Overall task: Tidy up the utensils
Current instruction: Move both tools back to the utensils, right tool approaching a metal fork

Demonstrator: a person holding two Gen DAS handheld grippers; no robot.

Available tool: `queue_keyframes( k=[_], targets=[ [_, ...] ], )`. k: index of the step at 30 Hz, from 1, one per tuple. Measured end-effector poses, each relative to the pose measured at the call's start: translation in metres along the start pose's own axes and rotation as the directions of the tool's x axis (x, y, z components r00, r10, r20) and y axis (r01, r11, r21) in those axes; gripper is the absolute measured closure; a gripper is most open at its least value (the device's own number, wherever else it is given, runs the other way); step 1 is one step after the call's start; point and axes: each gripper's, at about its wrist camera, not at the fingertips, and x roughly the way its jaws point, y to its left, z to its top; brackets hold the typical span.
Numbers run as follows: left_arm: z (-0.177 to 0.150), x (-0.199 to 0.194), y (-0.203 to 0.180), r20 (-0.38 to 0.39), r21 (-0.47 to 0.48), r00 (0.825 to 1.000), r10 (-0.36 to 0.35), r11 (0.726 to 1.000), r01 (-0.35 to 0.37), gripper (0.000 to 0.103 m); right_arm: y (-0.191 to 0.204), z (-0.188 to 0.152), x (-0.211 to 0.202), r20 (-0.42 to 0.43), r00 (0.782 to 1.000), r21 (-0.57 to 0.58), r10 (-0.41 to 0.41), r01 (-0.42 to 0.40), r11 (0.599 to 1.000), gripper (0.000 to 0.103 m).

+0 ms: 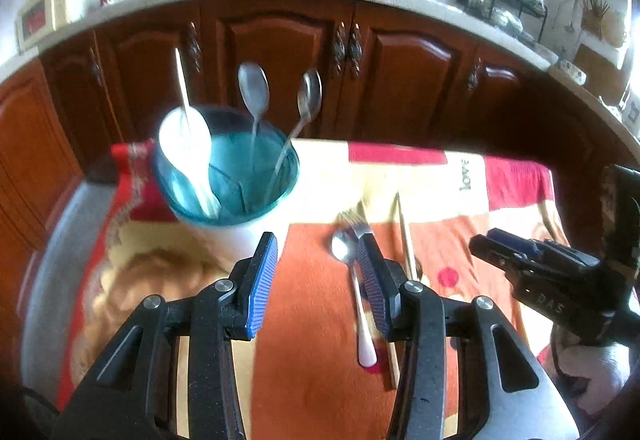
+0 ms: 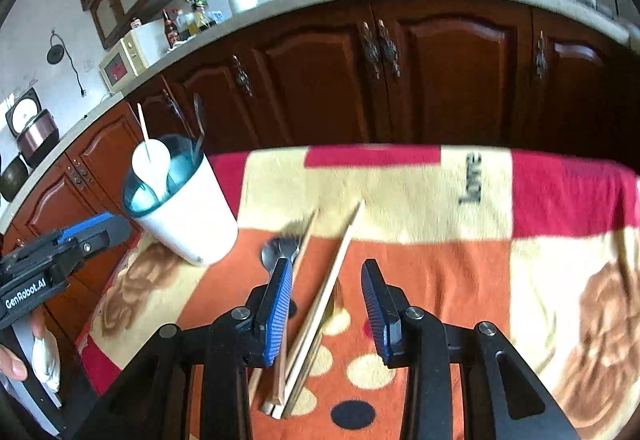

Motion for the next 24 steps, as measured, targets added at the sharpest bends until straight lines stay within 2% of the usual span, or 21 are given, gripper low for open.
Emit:
queue_keyframes(
  k=[5, 7, 14, 21, 22, 23, 24],
  targets=[
    [-0.017, 0.018, -0.006, -0.056, 0.016, 0.998, 0.005, 1.000, -0.004, 0.061, 0.003, 0.001, 0.029, -0.055, 0.993, 0.031, 0.106, -0.104, 0.994, 0.074],
    [-0.023, 0.025, -0.006, -0.078, 0.019, 0.997, 0.005, 1.000, -0.004, 0.061, 0.008, 0.006, 0.049, -0.084, 0.989, 0.034, 0.122, -0.119, 0.992, 0.074],
    [-0.029, 0.039, 0.004, -0.111, 0.019, 0.994, 0.016, 1.000, -0.014, 0.061, 0.024, 0.022, 0.104, -0.151, 0.983, 0.019, 0.102, -0.100, 0.995, 0.074],
    [-0.032, 0.051, 0.014, -0.139, -0.005, 0.990, 0.011, 1.000, -0.011, 0.061, 0.037, 0.022, 0.130, -0.207, 0.977, -0.047, 0.056, -0.067, 0.997, 0.074],
    [-0.032, 0.053, 0.014, -0.142, -0.006, 0.990, 0.010, 1.000, -0.011, 0.061, 0.037, 0.020, 0.132, -0.213, 0.976, -0.059, 0.040, -0.054, 0.997, 0.075],
    [-0.033, 0.054, 0.014, -0.143, -0.006, 0.990, 0.009, 1.000, -0.010, 0.061, 0.037, 0.018, 0.133, -0.212, 0.977, -0.067, 0.034, -0.049, 0.997, 0.085],
    [-0.033, 0.055, 0.013, -0.146, -0.006, 0.989, 0.008, 1.000, -0.009, 0.061, 0.036, 0.016, 0.132, -0.209, 0.977, -0.064, 0.038, -0.053, 0.997, 0.090]
  ],
)
